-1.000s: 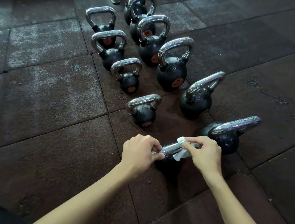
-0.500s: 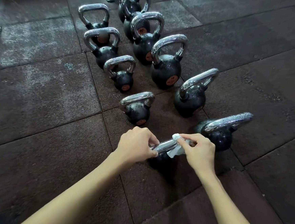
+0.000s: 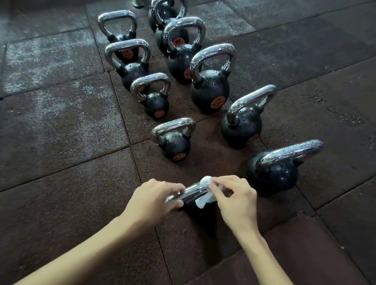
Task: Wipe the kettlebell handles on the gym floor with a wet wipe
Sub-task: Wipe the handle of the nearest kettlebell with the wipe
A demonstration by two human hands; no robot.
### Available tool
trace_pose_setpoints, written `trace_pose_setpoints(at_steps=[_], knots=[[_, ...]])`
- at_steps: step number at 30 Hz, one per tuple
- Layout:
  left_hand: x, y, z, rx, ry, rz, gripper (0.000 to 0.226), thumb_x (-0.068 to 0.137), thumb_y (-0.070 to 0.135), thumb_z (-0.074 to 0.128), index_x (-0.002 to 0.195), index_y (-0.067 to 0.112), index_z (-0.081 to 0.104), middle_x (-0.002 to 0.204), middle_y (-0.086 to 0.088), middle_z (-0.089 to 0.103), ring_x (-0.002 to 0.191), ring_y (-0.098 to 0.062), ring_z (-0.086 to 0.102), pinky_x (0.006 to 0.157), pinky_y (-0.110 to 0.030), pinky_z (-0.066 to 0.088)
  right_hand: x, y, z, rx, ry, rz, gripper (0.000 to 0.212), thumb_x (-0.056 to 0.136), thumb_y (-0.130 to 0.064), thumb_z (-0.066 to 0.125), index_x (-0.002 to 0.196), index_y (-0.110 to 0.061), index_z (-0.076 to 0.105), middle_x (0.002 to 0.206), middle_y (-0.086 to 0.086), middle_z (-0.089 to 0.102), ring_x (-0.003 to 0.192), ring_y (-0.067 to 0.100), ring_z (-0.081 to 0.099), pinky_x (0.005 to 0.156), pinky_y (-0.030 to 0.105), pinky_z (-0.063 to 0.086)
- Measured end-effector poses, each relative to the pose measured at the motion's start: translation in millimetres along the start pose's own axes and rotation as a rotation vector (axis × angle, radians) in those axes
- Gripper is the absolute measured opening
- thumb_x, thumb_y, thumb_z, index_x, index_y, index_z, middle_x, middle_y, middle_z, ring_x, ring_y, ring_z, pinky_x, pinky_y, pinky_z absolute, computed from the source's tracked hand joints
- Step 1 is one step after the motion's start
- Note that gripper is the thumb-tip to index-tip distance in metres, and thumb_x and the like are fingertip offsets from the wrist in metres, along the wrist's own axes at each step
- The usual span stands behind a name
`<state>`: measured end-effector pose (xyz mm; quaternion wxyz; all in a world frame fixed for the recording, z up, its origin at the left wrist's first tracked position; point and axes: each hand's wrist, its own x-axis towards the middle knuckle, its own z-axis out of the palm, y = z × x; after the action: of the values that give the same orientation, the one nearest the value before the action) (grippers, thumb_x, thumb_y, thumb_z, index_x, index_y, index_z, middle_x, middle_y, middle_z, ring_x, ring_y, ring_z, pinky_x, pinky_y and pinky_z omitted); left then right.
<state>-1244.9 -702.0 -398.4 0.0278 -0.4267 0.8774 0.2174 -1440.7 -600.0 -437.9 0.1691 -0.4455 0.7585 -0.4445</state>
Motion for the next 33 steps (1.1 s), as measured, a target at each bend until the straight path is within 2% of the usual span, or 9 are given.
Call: trace_pose_setpoints(at_steps=[3,8,12,15,19,23,26,30,33], knots=[[-15.1,-20.4,4.5,-0.049,0.067,0.01,0.024,0.09,0.053,0.071,0.113,0.046,0.066,0.079,0.012,0.07,0.073,-0.011,0.059,0.071,-0.035,0.053,3.2,1.9,10.2,0.112,-0.027,0.171,0.015,0.084,-0.026,0.084,0.098,-0.033,0.082,0.091,-0.024,0.075,0.091,0.006,0.067,0.085,0.025,0.055],[-19.8,-48.5,10.3,-0.095,0.131,0.052,0.038,0.083,0.065,0.059,0.117,0.048,0.068,0.067,0.002,0.069,0.065,-0.017,0.064,0.061,-0.033,0.05,-9.6,-15.6,29.5,0.07,-0.022,0.04,0.016,0.084,-0.023,0.083,0.099,-0.029,0.083,0.091,-0.024,0.073,0.09,0.003,0.064,0.084,0.012,0.047],[-23.3,-57.0,16.2,-0.11,0.162,0.065,0.039,0.082,0.062,0.061,0.118,0.05,0.069,0.069,0.006,0.071,0.065,-0.013,0.064,0.06,-0.03,0.047,-4.0,4.4,32.5,0.154,-0.07,0.35,0.016,0.084,-0.028,0.084,0.1,-0.027,0.083,0.086,-0.021,0.074,0.086,-0.007,0.068,0.088,0.021,0.055],[-26.0,-56.7,18.9,-0.149,0.154,0.064,0.046,0.082,0.061,0.064,0.127,0.059,0.052,0.083,0.01,0.077,0.07,-0.009,0.066,0.065,-0.032,0.053,-4.8,10.1,31.7,0.192,-0.098,0.438,0.018,0.083,-0.029,0.085,0.101,-0.028,0.083,0.091,-0.017,0.078,0.089,-0.004,0.07,0.084,0.015,0.055],[-27.5,-52.8,23.7,-0.136,0.167,0.057,0.053,0.082,0.052,0.074,0.128,0.056,0.05,0.086,0.013,0.078,0.072,-0.011,0.067,0.066,-0.031,0.054,6.9,-6.5,21.8,0.284,-0.189,0.367,0.011,0.084,-0.028,0.082,0.091,-0.035,0.083,0.088,-0.023,0.077,0.086,-0.005,0.069,0.077,0.01,0.051],[-26.6,-48.3,27.0,-0.098,0.157,0.04,0.042,0.084,0.054,0.074,0.123,0.056,0.059,0.082,0.011,0.076,0.075,-0.014,0.066,0.067,-0.031,0.053,20.3,-3.8,5.7,0.244,-0.288,0.383,0.008,0.08,-0.031,0.086,0.086,-0.035,0.083,0.084,-0.021,0.078,0.084,-0.004,0.071,0.07,0.012,0.049],[-20.7,-45.8,30.1,-0.097,0.168,0.026,0.044,0.083,0.067,0.061,0.126,0.058,0.058,0.088,0.011,0.077,0.079,-0.014,0.068,0.068,-0.03,0.052,20.6,-2.4,-0.6,0.27,-0.252,0.41,0.009,0.08,-0.029,0.086,0.088,-0.03,0.084,0.087,-0.017,0.079,0.087,-0.002,0.072,0.073,0.014,0.051],[-12.0,-33.3,28.9,-0.08,0.164,0.004,0.039,0.086,0.062,0.071,0.124,0.059,0.062,0.087,0.008,0.075,0.084,-0.017,0.068,0.071,-0.032,0.051,15.0,-14.9,-3.3,0.148,-0.199,0.203,0.009,0.083,-0.021,0.084,0.089,-0.028,0.084,0.087,-0.015,0.076,0.083,-0.007,0.067,0.074,0.008,0.048],[-7.4,-17.1,25.9,-0.088,0.179,0.014,0.036,0.086,0.057,0.075,0.122,0.054,0.07,0.093,0.009,0.078,0.089,-0.017,0.07,0.074,-0.03,0.049,20.0,-6.1,-8.9,0.095,-0.111,0.264,0.008,0.082,-0.028,0.085,0.09,-0.03,0.084,0.088,-0.015,0.076,0.085,-0.009,0.066,0.076,0.008,0.049]])
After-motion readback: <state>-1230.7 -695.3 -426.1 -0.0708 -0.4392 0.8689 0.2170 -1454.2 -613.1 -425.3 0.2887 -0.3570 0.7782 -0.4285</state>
